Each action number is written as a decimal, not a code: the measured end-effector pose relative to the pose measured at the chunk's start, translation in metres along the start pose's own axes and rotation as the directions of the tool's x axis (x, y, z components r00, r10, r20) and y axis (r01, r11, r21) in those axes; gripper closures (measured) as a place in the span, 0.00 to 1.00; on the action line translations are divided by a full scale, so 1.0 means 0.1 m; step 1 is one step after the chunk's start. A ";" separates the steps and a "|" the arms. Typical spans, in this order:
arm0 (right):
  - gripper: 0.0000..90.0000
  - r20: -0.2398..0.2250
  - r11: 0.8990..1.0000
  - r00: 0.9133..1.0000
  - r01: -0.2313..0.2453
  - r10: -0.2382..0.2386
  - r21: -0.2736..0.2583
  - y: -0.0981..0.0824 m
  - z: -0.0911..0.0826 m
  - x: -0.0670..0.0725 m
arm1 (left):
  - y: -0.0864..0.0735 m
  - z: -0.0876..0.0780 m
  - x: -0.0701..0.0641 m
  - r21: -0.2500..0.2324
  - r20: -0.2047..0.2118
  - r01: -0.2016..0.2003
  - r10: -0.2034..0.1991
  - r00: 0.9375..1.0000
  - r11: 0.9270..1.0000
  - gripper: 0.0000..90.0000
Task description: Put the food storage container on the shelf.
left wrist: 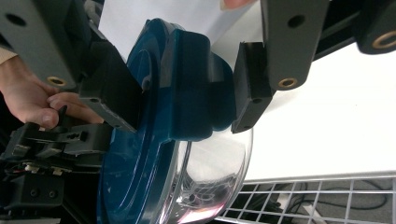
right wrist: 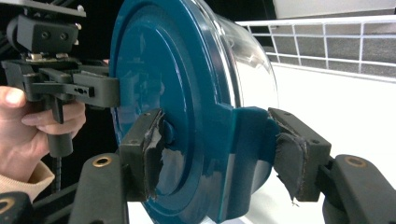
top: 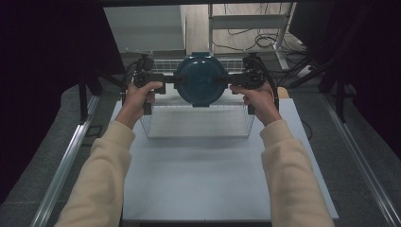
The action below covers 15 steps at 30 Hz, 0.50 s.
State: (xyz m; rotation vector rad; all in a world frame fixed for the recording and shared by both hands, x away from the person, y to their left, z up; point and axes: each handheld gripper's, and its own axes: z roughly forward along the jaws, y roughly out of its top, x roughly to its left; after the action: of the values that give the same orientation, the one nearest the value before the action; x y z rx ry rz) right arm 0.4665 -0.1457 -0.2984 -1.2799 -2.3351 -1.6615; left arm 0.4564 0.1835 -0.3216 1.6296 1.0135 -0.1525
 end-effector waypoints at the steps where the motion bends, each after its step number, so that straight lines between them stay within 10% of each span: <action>1: 0.42 0.000 1.000 1.000 -0.011 0.011 -0.006 0.01 0.01 -0.02 | 0.01 0.00 0.02 0.000 0.004 0.009 -0.009 1.000 1.000 0.49; 6: 0.40 0.001 0.994 0.994 -0.109 0.109 -0.003 0.05 0.07 -0.10 | 0.05 0.08 0.13 -0.038 0.025 0.112 -0.111 0.994 0.993 0.49; 15: 0.37 -0.002 0.956 0.957 -0.291 0.291 -0.014 0.08 0.21 -0.29 | 0.12 0.21 0.34 -0.031 0.047 0.233 -0.231 0.972 0.972 0.45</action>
State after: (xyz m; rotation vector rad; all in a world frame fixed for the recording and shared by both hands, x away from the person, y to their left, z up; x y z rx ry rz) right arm 0.4999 -0.1458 -0.3147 -1.5376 -2.0143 -1.5840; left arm 0.4939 0.1843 -0.3398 1.4656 1.1650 -0.3236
